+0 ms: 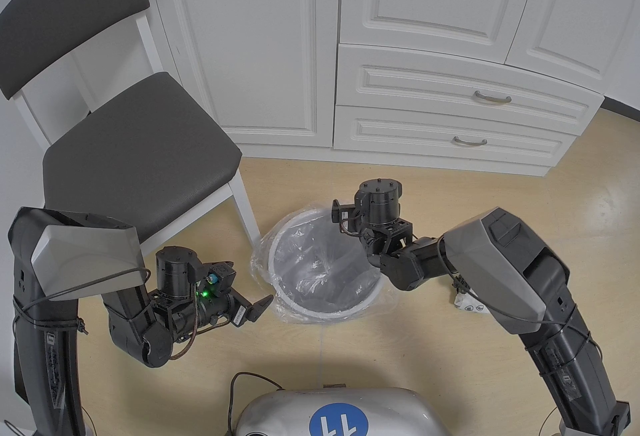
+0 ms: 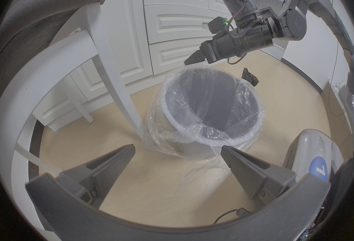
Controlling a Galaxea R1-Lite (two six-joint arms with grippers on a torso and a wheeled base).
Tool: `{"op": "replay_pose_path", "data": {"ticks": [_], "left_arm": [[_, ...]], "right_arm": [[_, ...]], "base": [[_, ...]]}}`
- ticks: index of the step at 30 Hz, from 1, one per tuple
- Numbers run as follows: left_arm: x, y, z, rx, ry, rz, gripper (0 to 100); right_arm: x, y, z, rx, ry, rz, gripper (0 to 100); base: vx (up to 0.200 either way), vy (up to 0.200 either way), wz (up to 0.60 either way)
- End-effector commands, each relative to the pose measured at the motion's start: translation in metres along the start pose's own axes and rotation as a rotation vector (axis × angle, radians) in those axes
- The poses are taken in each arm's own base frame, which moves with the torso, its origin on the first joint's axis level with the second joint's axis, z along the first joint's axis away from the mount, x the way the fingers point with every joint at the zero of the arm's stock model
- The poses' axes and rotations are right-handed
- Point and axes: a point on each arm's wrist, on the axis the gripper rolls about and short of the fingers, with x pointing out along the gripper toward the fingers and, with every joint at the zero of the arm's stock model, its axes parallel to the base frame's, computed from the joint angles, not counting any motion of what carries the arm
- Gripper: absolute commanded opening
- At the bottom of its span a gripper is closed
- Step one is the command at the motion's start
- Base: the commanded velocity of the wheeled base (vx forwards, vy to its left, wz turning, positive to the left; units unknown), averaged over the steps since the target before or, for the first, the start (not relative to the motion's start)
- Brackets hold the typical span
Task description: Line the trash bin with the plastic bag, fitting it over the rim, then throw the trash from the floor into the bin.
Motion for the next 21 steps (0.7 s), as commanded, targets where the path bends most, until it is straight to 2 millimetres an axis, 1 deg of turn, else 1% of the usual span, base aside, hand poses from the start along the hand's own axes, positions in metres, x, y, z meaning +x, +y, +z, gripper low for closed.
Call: {"op": "replay_pose_path", "data": {"ticks": [1, 4, 5, 6, 7, 8, 10, 11, 12, 13, 14, 16, 19, 20, 21], "left_arm": [[0.0, 0.002, 0.001, -0.001, -0.003, 0.005, 100], [0.0, 0.002, 0.001, -0.001, -0.003, 0.005, 100], [0.0, 0.002, 0.001, -0.001, -0.003, 0.005, 100], [0.0, 0.001, 0.0, -0.001, -0.002, 0.005, 100], [0.0, 0.002, 0.001, -0.001, -0.003, 0.005, 100], [0.0, 0.002, 0.001, -0.002, -0.003, 0.005, 100], [0.0, 0.002, 0.001, -0.001, -0.005, 0.004, 100], [0.0, 0.002, 0.001, -0.002, -0.005, 0.006, 100], [0.0, 0.002, 0.001, -0.002, -0.005, 0.006, 100], [0.0, 0.002, 0.001, -0.002, -0.005, 0.006, 100], [0.0, 0.002, 0.001, -0.002, -0.005, 0.006, 100], [-0.001, 0.002, 0.001, -0.002, -0.005, 0.006, 100], [0.0, 0.002, 0.001, -0.002, -0.007, 0.005, 100], [0.0, 0.002, 0.001, -0.002, -0.007, 0.005, 100], [-0.001, 0.002, 0.002, -0.002, -0.008, 0.007, 100]], "right_arm": [[0.01, 0.014, -0.027, 0.013, 0.006, 0.017, 100], [0.007, 0.014, -0.026, 0.01, 0.017, 0.016, 100], [0.005, 0.013, -0.023, 0.013, 0.012, 0.016, 100], [0.002, 0.012, -0.015, 0.017, 0.005, 0.017, 100], [0.001, 0.013, -0.014, 0.016, 0.005, 0.018, 100], [-0.003, 0.01, -0.004, 0.02, 0.002, 0.017, 100], [-0.01, 0.007, 0.008, 0.022, -0.002, 0.016, 100], [-0.015, 0.005, 0.018, 0.028, -0.009, 0.015, 100], [-0.015, 0.005, 0.018, 0.028, -0.009, 0.015, 100], [-0.024, 0.001, 0.034, 0.053, -0.022, 0.005, 100], [-0.029, 0.0, 0.044, 0.082, -0.027, 0.005, 100], [-0.037, -0.003, 0.056, 0.127, -0.024, 0.005, 100], [-0.048, -0.009, 0.062, 0.199, 0.047, -0.007, 100], [-0.049, -0.009, 0.063, 0.21, 0.058, -0.008, 100], [-0.053, -0.012, 0.064, 0.268, 0.117, -0.022, 100]], "base": [[0.0, 0.0, 0.0], [0.0, 0.0, 0.0], [0.0, 0.0, 0.0], [0.0, 0.0, 0.0], [0.0, 0.0, 0.0], [0.0, 0.0, 0.0], [0.0, 0.0, 0.0], [0.0, 0.0, 0.0], [0.0, 0.0, 0.0], [0.0, 0.0, 0.0], [0.0, 0.0, 0.0], [0.0, 0.0, 0.0], [0.0, 0.0, 0.0], [0.0, 0.0, 0.0], [0.0, 0.0, 0.0]]}}
